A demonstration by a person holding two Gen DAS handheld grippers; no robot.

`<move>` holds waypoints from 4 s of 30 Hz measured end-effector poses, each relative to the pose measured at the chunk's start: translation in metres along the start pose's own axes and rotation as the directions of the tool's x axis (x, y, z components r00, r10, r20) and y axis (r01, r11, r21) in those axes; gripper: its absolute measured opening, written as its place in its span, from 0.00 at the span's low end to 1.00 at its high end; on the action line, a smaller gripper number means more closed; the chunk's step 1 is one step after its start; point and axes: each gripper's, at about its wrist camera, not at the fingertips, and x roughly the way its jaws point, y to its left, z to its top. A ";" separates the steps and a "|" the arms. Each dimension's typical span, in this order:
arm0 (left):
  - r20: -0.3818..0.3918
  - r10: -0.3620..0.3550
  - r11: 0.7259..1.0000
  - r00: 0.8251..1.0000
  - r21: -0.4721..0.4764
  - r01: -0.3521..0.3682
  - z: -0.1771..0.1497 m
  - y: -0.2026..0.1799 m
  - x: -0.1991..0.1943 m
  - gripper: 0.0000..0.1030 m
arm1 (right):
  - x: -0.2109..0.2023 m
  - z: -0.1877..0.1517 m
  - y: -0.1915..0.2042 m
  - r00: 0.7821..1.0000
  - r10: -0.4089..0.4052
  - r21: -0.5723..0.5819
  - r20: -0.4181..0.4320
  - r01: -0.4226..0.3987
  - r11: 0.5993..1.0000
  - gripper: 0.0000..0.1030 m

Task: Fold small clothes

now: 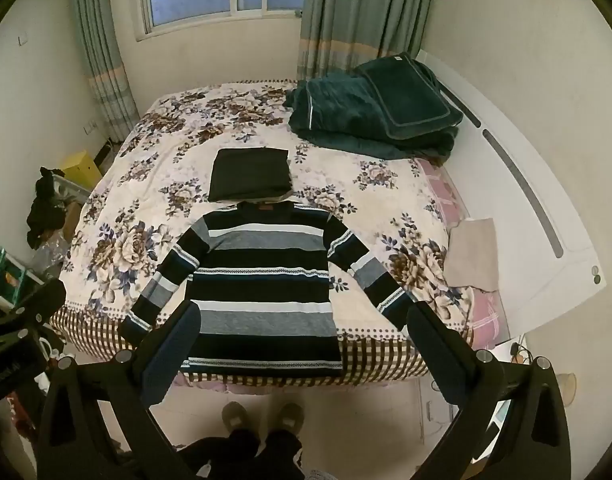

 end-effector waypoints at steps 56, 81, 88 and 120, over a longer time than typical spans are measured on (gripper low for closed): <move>0.029 0.001 1.000 1.000 0.004 -0.002 0.015 -0.010 -0.009 1.00 | -0.004 0.010 -0.012 1.000 0.016 0.003 0.026 -0.017 1.000 1.00; 0.040 0.004 1.000 0.999 0.000 -0.004 0.045 -0.022 -0.009 1.00 | -0.013 0.021 -0.003 0.999 0.020 0.005 0.041 -0.021 1.000 1.00; 0.043 0.003 1.000 0.999 0.001 -0.003 0.052 -0.024 -0.008 1.00 | -0.013 0.020 -0.004 0.999 0.021 0.005 0.044 -0.021 1.000 1.00; -0.174 0.326 0.944 0.929 0.105 -0.312 0.040 -0.106 0.369 1.00 | 0.449 -0.149 -0.392 0.900 0.097 0.764 -0.425 0.300 0.571 1.00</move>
